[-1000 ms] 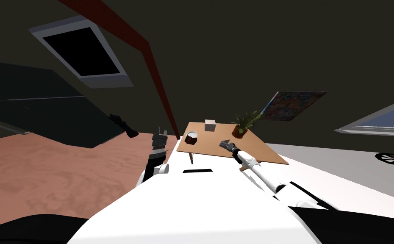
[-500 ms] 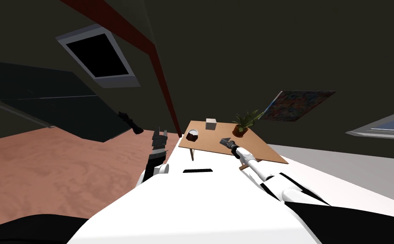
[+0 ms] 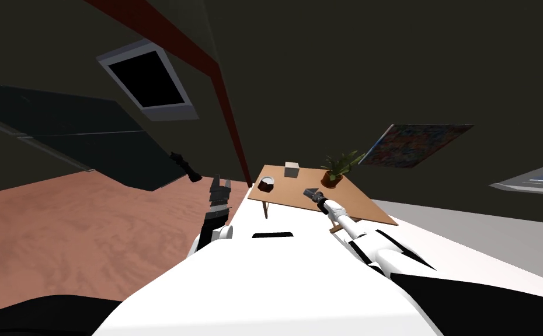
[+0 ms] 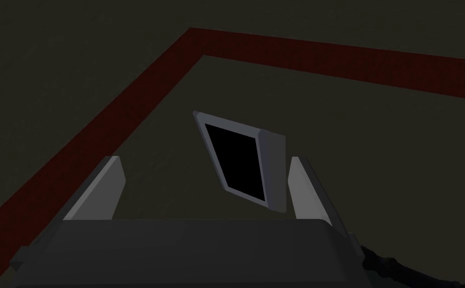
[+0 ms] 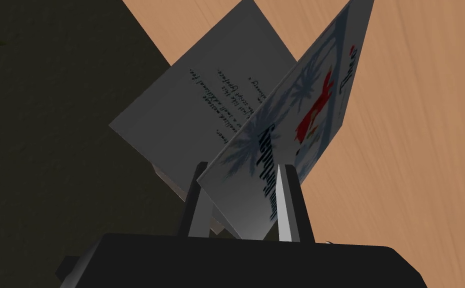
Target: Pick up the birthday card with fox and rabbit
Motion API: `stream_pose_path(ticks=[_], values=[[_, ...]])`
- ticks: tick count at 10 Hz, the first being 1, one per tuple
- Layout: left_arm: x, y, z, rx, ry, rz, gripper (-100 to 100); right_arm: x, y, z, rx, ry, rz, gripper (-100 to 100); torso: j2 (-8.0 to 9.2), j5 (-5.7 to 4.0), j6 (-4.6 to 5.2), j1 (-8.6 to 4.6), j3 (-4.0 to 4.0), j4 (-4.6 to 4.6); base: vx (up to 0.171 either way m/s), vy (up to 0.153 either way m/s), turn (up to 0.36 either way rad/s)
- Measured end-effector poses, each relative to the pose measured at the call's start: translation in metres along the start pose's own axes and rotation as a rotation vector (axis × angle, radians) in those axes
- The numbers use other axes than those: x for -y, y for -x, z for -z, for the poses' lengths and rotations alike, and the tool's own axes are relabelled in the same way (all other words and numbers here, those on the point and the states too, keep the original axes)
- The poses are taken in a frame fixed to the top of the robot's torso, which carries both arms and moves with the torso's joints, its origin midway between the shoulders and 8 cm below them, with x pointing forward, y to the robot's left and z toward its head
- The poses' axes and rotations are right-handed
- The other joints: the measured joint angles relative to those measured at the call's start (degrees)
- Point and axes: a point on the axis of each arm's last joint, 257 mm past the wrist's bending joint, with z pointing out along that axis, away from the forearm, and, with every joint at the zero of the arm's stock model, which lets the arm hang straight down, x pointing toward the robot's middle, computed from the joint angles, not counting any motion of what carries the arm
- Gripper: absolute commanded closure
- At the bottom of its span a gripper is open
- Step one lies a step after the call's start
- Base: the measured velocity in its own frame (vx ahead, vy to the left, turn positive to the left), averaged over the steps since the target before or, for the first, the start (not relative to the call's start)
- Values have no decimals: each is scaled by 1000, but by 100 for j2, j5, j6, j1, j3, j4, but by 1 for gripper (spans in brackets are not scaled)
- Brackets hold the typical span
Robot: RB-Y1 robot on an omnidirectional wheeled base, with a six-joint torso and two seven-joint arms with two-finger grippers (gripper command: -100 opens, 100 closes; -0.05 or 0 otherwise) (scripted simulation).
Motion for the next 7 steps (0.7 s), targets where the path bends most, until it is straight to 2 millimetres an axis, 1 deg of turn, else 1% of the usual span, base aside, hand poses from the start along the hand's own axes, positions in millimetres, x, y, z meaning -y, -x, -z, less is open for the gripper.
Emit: stream_pose_path(ticks=[5,6,7], values=[[0,0,0,0,0,0,0,5,6,-11,-17,0,-18,100,6,2,13,1,4,1,-75,-12,54],[0,0,0,0,0,0,0,7,10,-15,-17,-1,-28,100,6,2,10,0,5,3,-38,-7,22],[0,0,0,0,0,0,0,7,11,-15,-15,1,-25,0,-2,3,16,0,1,2,-6,0,-2]])
